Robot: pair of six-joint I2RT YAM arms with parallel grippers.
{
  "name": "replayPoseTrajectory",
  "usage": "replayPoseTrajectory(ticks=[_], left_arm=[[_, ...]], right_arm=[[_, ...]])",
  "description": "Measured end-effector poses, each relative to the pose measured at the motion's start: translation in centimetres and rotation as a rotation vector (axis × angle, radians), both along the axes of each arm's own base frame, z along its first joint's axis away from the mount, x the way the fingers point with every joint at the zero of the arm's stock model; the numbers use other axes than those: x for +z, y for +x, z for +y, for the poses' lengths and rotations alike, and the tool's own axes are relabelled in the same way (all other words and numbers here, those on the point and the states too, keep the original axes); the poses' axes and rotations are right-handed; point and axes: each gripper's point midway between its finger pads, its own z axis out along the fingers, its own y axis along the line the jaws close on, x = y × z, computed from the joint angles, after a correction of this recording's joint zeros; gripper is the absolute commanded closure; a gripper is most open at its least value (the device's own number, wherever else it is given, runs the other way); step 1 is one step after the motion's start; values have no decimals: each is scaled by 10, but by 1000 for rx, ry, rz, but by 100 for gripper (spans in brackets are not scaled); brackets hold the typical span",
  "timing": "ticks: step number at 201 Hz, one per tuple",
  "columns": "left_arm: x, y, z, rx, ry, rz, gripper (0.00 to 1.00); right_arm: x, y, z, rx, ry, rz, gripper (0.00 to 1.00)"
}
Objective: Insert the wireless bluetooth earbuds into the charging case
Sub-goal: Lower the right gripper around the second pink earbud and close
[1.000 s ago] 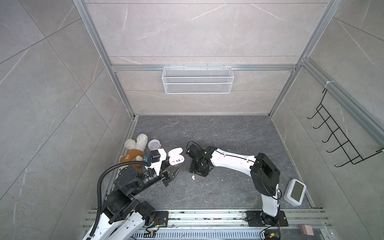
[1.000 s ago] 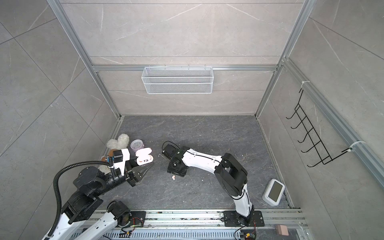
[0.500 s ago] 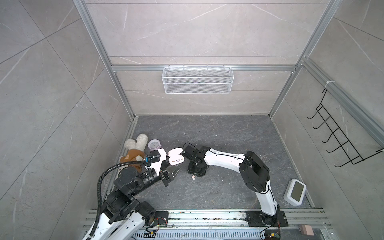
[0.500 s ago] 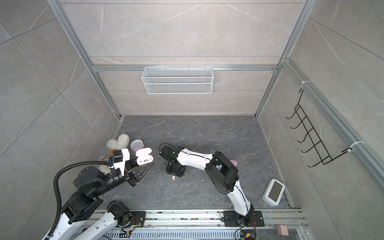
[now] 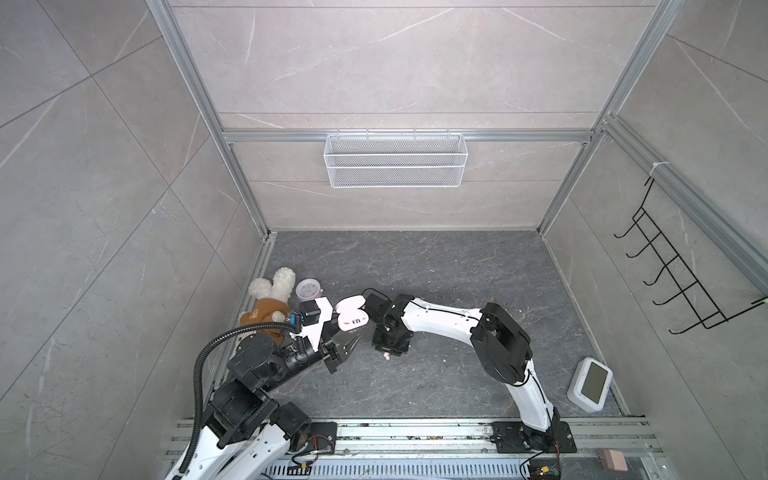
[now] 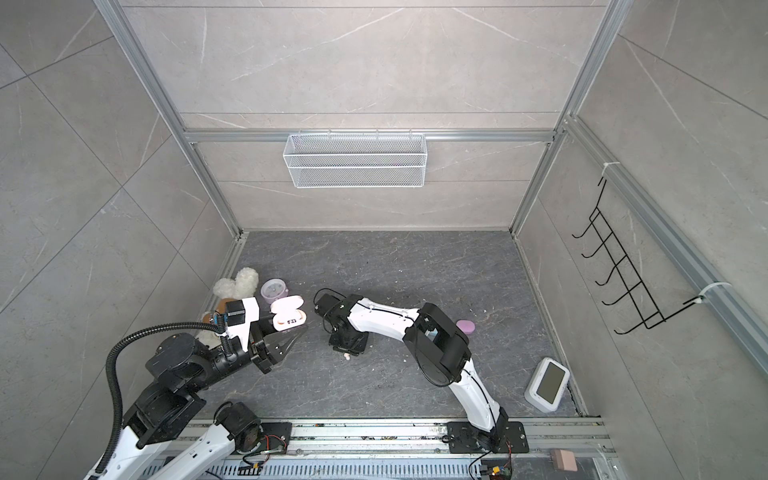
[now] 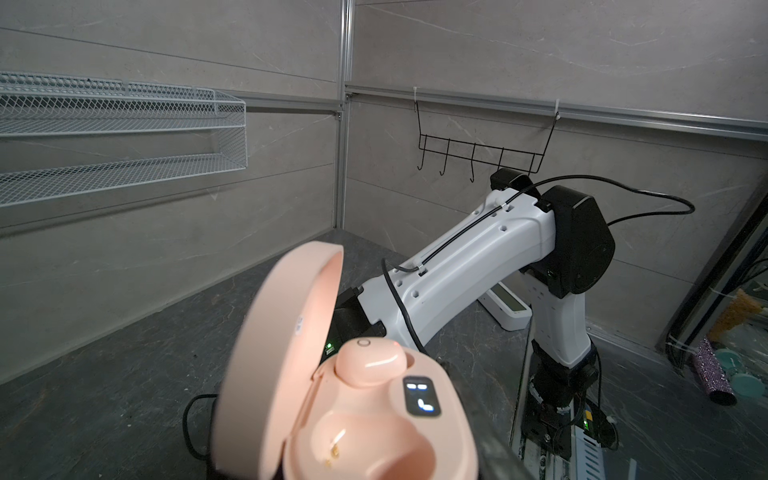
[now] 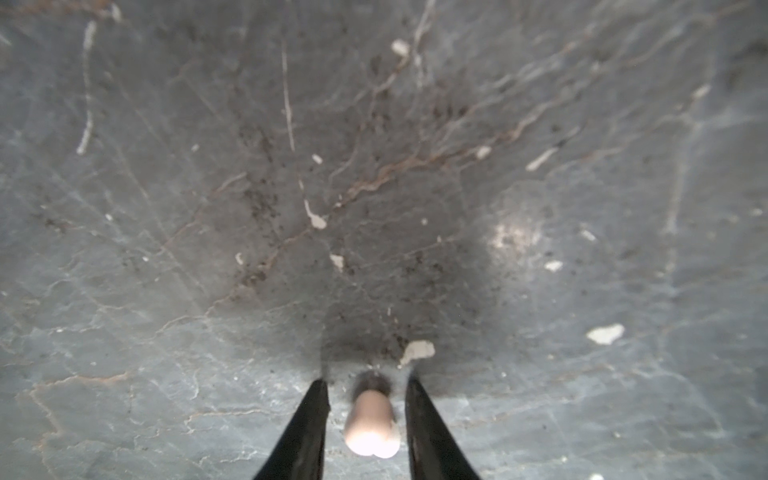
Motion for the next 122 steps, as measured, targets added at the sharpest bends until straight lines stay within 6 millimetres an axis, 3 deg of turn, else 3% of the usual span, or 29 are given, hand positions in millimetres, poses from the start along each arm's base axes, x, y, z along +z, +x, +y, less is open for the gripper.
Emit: replayPoseTrajectory(ticks=[122], left_arm=[[2,-2,2,2,-7,-8,80]], right_arm=[[-2,-3,-3,23,-35,25,75]])
